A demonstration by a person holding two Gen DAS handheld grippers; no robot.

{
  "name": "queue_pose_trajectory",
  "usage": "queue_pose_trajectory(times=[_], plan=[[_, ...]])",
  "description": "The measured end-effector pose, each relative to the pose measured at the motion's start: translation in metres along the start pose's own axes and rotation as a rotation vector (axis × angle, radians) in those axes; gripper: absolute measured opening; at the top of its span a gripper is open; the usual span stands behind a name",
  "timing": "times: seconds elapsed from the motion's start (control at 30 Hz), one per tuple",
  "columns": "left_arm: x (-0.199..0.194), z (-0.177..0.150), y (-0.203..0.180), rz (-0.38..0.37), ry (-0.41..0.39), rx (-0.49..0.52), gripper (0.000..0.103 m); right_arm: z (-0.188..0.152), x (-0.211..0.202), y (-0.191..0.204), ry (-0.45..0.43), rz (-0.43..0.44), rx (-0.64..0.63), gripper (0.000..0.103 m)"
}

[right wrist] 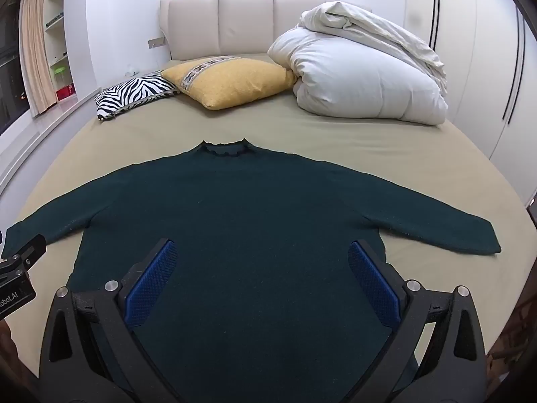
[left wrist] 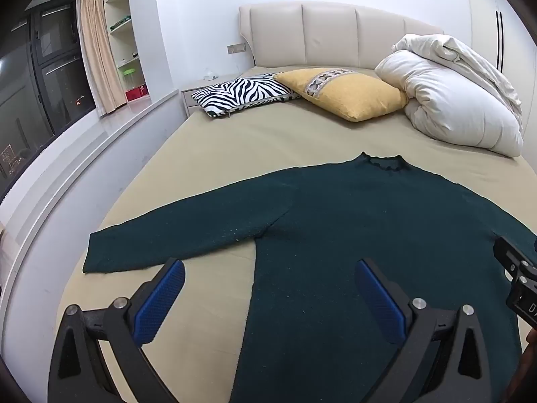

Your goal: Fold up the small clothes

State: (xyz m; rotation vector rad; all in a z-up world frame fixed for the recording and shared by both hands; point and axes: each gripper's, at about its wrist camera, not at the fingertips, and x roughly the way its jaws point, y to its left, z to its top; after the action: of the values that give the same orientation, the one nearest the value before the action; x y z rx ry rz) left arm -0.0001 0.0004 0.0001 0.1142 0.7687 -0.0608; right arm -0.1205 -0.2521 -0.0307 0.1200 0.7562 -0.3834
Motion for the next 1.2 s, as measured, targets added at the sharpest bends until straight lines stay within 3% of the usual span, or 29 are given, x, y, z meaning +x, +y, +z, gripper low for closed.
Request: queue_pose_trajectory(times=[1.2], plan=[[0.0004, -0.0003, -0.0005, 0.005, 0.000, 0.005, 0.103, -0.0031, 0.0035, 0.0008, 0.005, -0.010, -0.006, 0.103]])
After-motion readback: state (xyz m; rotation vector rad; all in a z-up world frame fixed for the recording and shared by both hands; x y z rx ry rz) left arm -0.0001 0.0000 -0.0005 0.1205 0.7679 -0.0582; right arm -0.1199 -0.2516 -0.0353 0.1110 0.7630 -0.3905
